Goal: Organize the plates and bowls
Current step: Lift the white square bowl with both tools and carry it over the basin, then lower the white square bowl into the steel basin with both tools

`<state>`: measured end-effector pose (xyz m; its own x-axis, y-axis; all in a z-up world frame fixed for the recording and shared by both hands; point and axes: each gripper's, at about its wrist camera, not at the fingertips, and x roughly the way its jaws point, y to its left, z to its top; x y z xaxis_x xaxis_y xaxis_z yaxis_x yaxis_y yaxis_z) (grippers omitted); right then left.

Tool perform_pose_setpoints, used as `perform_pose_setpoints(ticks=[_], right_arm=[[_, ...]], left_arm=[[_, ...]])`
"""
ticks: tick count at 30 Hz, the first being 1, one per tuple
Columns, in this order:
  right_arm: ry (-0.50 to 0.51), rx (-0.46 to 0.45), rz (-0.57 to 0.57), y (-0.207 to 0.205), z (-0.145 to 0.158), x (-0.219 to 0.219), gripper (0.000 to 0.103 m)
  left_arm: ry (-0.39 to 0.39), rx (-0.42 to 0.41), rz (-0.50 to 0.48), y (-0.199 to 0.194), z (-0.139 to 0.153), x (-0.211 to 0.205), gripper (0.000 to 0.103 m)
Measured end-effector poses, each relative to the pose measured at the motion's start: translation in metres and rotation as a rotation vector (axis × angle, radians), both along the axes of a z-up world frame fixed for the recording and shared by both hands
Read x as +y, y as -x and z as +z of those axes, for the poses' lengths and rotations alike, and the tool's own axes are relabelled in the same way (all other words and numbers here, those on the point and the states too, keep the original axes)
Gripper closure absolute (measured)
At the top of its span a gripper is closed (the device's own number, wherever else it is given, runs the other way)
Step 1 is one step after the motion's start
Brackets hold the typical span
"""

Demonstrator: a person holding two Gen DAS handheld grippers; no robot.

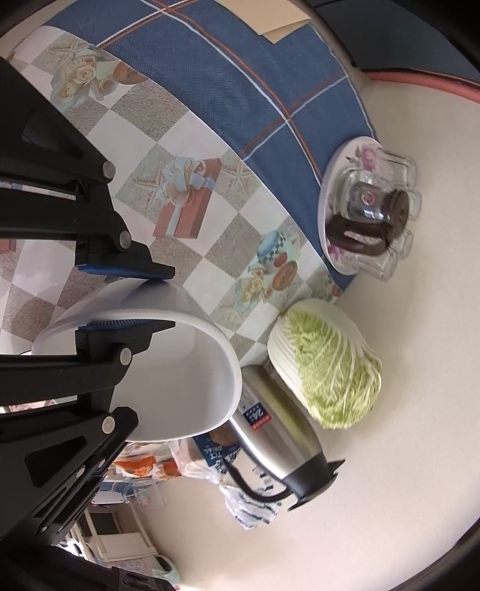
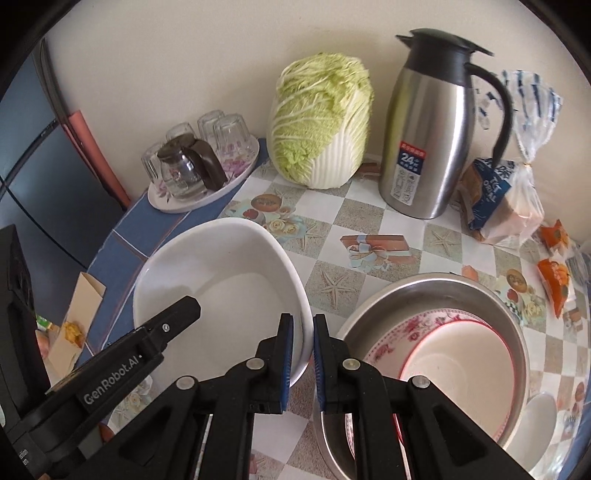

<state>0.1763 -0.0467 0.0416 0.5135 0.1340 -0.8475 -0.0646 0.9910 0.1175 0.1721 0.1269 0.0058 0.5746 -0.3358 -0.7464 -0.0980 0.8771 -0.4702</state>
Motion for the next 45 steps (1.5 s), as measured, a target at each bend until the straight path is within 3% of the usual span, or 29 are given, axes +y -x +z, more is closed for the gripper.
perform_pose_setpoints(ticks=[13, 23, 45], right_arm=[[-0.108, -0.082, -0.132, 0.064, 0.023, -0.047, 0.092], [-0.19, -0.127, -0.241, 0.101, 0.027, -0.098, 0.092], [-0.306, -0.136, -0.358, 0.122, 0.02, -0.185, 0.091]], left_arm=[[-0.063, -0.109, -0.118, 0.044, 0.03, -0.039, 0.083], [-0.134, -0.154, -0.224, 0.054, 0.047, -0.091, 0.083], [-0.203, -0.156, -0.324, 0.054, 0.043, -0.176, 0.083]])
